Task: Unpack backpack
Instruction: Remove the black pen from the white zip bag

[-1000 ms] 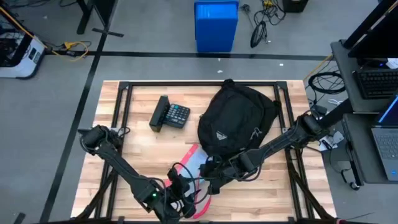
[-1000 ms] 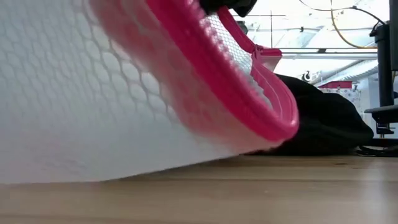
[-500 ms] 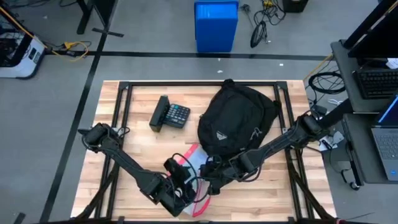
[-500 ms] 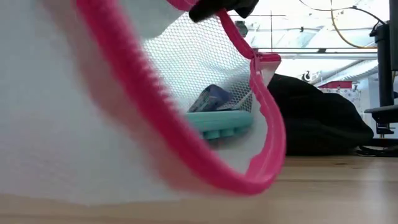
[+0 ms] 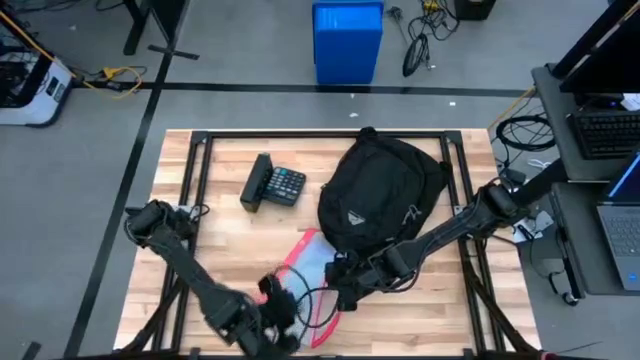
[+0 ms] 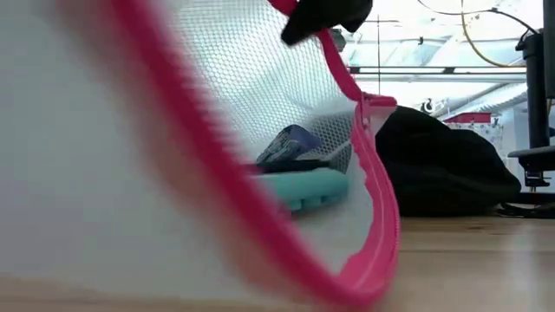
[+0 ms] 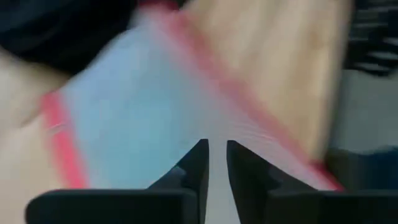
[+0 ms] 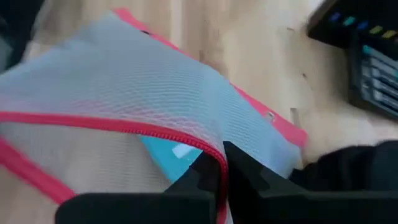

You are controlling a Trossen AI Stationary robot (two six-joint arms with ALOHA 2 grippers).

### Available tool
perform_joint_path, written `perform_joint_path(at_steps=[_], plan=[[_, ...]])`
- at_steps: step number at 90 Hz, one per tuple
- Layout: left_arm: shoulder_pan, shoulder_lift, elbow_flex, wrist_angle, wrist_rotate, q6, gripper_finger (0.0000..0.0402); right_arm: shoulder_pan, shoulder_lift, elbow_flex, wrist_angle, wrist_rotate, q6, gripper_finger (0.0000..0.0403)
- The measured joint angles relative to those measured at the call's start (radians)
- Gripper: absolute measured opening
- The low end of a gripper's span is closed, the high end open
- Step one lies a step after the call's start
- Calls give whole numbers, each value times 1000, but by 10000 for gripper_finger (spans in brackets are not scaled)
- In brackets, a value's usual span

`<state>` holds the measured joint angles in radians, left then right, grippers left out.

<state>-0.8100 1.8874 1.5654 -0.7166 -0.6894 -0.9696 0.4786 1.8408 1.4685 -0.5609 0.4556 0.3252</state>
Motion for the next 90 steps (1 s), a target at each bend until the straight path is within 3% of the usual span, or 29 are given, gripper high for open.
perform_joint_path(at_steps=[21, 39, 53, 62, 81, 90], plan=[[-85, 2, 1, 315, 0, 434, 39, 0, 0, 0, -9, 14, 5, 0], [-44, 14, 0, 331, -20, 301, 39, 0, 0, 0, 19, 15, 25, 0], [-42, 81, -3, 473, 113, 672, 54, 0, 0, 0, 19, 14, 26, 0], [-42, 94, -1, 522, 117, 824, 76, 0, 0, 0, 19, -8, 26, 0], [18, 101, -2, 440, 0, 623, 139, 1, 0, 0, 18, -36, 26, 0], [36, 101, -2, 455, 90, 636, 164, 1, -1, 0, 19, -36, 20, 0]])
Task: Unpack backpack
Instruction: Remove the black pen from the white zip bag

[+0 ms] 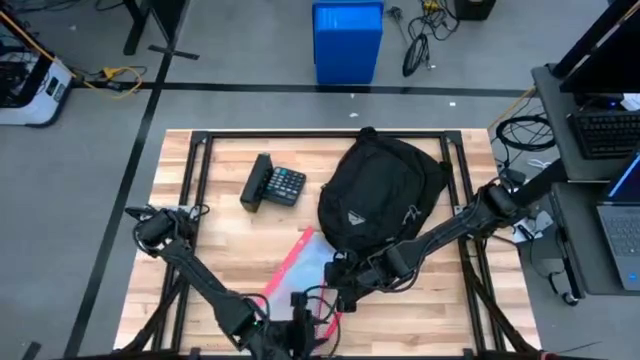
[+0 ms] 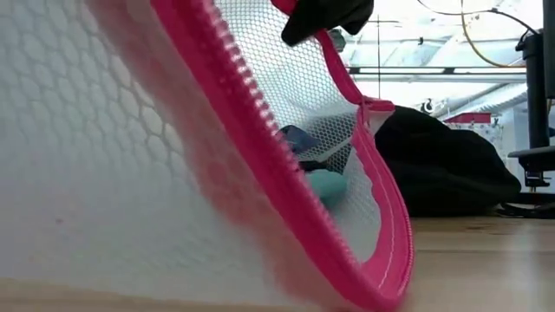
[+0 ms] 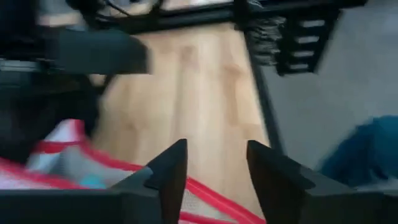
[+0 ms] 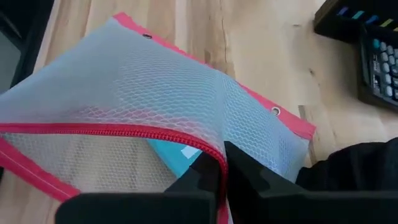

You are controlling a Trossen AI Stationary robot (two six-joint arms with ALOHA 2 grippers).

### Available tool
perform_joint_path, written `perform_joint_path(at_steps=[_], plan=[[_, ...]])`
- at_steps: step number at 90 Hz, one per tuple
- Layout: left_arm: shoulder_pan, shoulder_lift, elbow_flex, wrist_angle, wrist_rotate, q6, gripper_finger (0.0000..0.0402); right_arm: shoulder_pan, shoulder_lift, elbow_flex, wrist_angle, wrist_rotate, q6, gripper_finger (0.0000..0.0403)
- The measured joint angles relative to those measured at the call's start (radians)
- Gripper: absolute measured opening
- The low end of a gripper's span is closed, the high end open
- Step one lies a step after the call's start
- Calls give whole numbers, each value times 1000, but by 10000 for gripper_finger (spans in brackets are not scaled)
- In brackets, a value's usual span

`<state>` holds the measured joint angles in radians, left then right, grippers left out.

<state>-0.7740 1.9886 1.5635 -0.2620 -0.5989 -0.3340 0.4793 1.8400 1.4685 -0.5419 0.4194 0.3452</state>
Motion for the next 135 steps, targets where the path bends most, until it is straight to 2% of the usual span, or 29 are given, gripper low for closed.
perform_joint_path(at_steps=[7, 16, 50, 73, 92, 101, 109, 121, 135], plan=[[6, 11, 0, 31, 113, 86, 172, 0, 0, 0, -1, 0, -2, 0], [11, 24, 0, 55, 146, 106, 173, 0, 0, 0, -1, -1, -2, 0], [106, 74, 3, -62, 158, -195, 173, -1, 0, 0, 4, 0, -11, 0], [94, 75, 12, -339, 38, -361, 173, 2, 2, -2, -31, -21, 33, 0], [89, 74, 13, -456, -29, -450, 173, 1, 4, -2, -35, -30, 67, 0], [89, 74, 13, -488, -43, -472, 173, 1, 4, -2, -38, -30, 96, 0], [82, 74, 17, -454, -35, -458, 173, 1, 4, -2, -38, -31, 121, 0], [62, 77, 82, -437, -25, -416, 173, -3, -1, -1, -24, -34, 136, 0], [62, 77, 106, -446, -98, -504, 173, -5, -4, 0, -12, -32, 136, 0]])
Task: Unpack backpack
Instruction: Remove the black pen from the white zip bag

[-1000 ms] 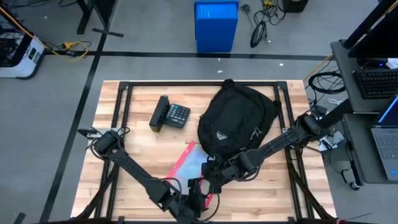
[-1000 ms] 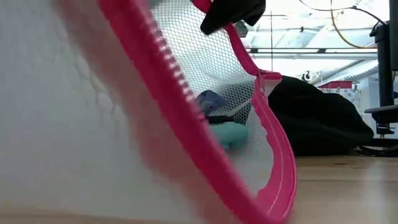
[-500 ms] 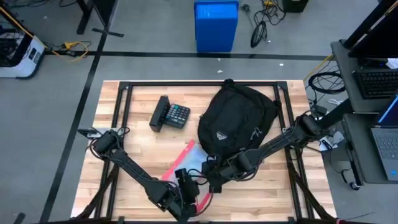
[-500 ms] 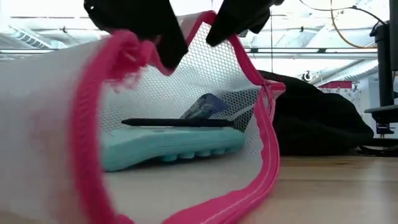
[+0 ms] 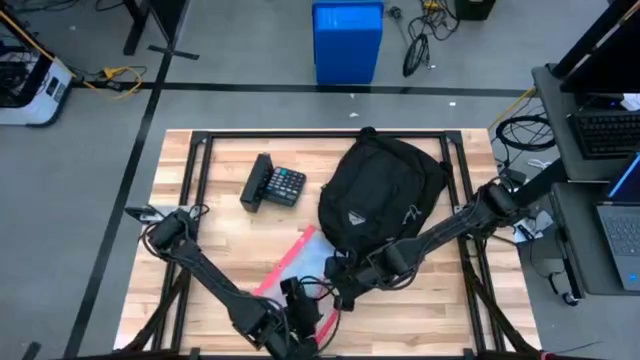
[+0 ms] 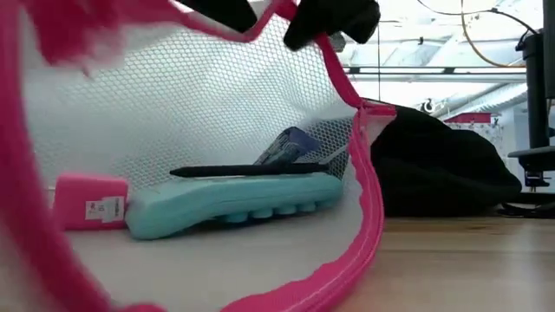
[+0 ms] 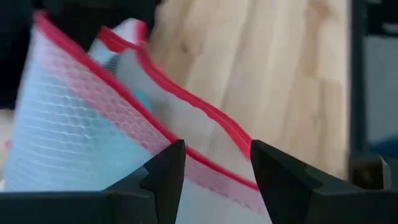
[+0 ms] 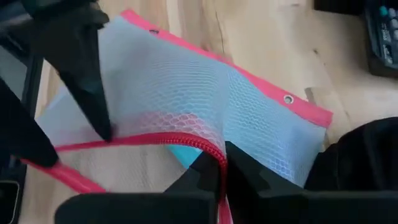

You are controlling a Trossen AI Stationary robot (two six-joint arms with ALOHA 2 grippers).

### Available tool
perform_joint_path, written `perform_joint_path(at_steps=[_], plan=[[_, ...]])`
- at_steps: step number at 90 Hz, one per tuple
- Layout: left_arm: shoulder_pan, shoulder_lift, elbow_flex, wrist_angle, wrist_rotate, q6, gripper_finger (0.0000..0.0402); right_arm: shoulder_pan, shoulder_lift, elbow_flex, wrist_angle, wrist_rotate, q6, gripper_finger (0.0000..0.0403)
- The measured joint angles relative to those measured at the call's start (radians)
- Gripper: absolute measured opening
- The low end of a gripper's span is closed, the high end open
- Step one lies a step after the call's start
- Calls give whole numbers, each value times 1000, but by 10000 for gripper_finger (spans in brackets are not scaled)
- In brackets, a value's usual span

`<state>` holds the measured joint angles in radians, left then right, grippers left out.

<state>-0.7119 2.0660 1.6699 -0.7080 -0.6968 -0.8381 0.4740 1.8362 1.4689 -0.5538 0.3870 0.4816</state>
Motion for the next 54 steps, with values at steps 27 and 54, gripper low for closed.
perform_joint_path(at_steps=[27, 54], plan=[[22, 20, 6, -323, -105, -225, 173, -1, 6, 0, 1, 7, 9, 0], [25, 23, 5, -395, -112, -225, 173, 2, 8, -1, -10, -44, 44, 0]])
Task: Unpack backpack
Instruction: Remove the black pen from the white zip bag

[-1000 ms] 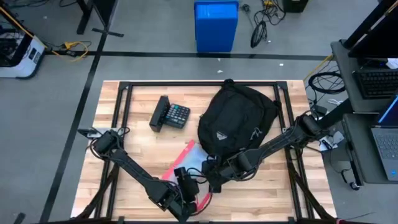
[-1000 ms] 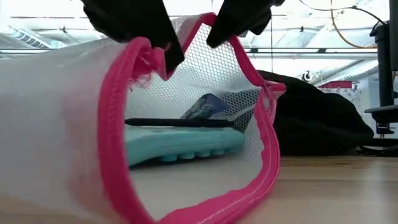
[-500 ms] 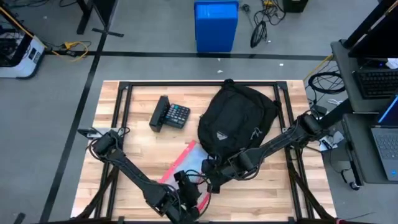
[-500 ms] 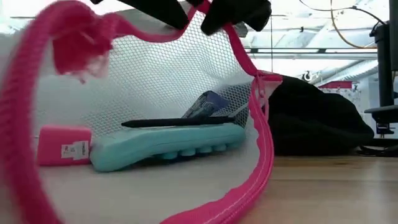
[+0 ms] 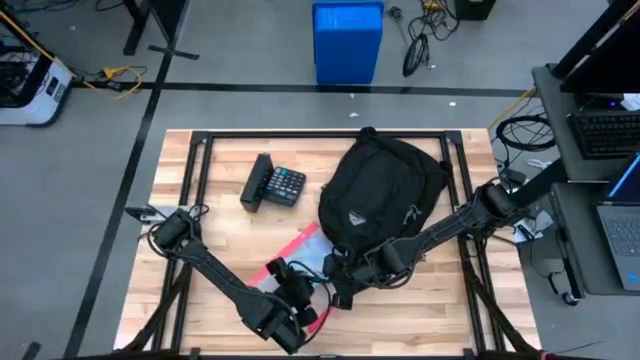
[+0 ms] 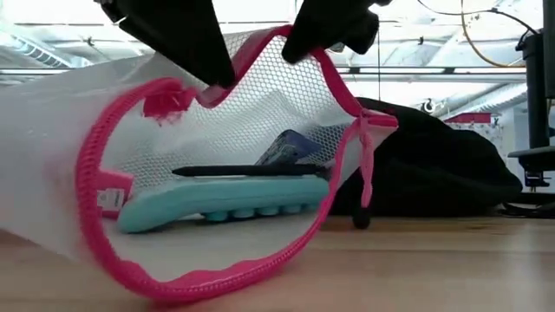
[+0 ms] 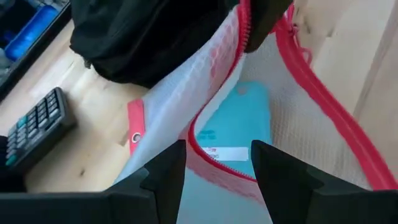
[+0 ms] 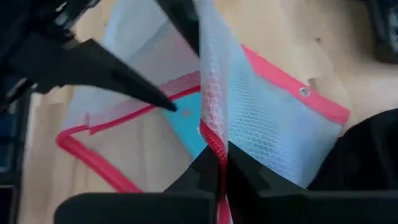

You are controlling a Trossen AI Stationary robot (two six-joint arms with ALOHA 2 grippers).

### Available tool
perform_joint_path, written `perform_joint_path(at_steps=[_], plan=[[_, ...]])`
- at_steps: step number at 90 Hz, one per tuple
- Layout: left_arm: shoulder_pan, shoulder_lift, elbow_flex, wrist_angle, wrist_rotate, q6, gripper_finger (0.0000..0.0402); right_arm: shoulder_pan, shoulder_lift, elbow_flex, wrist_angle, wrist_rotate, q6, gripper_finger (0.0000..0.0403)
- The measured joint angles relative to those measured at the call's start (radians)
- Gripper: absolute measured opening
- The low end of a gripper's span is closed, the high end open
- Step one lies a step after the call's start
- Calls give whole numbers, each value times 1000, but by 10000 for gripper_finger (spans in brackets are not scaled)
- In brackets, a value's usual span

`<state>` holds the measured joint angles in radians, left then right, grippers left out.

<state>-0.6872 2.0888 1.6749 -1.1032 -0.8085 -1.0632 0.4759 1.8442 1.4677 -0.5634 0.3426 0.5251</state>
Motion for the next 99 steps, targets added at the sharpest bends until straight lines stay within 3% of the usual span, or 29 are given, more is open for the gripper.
perform_joint_path(at_steps=[22, 50, 62, 78, 99], plan=[[-15, 0, 0, -113, -5, -1, 173, 2, 0, 0, -13, -94, 41, 0], [-24, 0, -1, -135, -27, 56, 173, 13, 1, 0, -22, -131, -9, 12], [-39, 1, -1, -143, -24, 116, 173, 18, 16, 1, -8, -79, -128, 42], [-57, 3, 25, -150, -7, 148, 173, 39, 63, 2, 55, 32, -295, 113], [-74, 3, 31, -171, -16, 148, 173, 63, 91, 2, 142, 247, -372, 205]])
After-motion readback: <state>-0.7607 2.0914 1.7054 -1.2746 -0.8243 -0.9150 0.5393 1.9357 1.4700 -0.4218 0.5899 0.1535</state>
